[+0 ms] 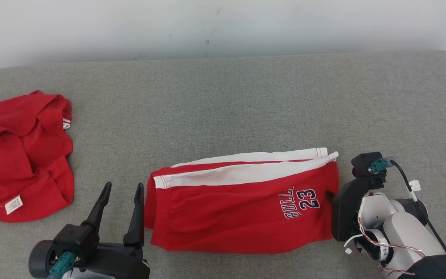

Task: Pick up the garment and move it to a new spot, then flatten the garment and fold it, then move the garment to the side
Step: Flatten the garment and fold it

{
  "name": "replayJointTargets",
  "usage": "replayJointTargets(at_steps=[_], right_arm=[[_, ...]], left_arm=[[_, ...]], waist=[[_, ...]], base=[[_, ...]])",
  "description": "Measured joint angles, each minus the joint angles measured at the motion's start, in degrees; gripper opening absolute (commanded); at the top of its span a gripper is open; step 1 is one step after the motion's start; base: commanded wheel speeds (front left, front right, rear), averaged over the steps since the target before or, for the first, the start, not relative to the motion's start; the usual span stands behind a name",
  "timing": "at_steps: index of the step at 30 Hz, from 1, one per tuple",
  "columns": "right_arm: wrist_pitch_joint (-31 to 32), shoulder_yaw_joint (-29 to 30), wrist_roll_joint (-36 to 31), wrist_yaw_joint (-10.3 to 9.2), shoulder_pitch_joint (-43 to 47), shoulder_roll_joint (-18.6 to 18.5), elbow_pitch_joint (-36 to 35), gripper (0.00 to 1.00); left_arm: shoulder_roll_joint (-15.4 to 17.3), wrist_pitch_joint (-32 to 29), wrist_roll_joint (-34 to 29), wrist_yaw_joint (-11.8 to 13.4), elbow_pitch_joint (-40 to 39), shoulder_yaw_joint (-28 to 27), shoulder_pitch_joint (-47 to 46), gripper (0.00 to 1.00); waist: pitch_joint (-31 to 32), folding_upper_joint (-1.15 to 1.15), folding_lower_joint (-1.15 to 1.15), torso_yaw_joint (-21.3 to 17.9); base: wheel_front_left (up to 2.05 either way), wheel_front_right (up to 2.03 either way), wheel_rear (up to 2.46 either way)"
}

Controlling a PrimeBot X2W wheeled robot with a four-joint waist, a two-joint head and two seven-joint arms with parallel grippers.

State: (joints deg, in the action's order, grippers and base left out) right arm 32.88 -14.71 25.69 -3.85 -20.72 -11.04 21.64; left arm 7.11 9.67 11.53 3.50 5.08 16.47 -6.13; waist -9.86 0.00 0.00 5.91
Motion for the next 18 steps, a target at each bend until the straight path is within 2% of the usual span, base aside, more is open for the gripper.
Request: replayJointTargets(at_steps=[9, 18], right_arm=[[0.12, 1.67, 0.80, 0.08, -0.40, -0.60, -0.57, 0.00], [-0.09, 6.90, 0.97, -1.05, -0.29, -6.65, -1.55, 0.00]], left_arm=[[0.40, -0.07, 0.01, 0.01, 0.46, -0.65, 0.00, 1.00], [0.43, -0.07, 0.03, 0.01, 0.49, -0.68, 0.01, 1.00]], waist=[[0.19, 0.00, -0.01, -0.12], [0.76, 0.00, -0.01, -0.38]], base=[[0.00, 0.00, 0.00], [0.00, 0.00, 0.00]])
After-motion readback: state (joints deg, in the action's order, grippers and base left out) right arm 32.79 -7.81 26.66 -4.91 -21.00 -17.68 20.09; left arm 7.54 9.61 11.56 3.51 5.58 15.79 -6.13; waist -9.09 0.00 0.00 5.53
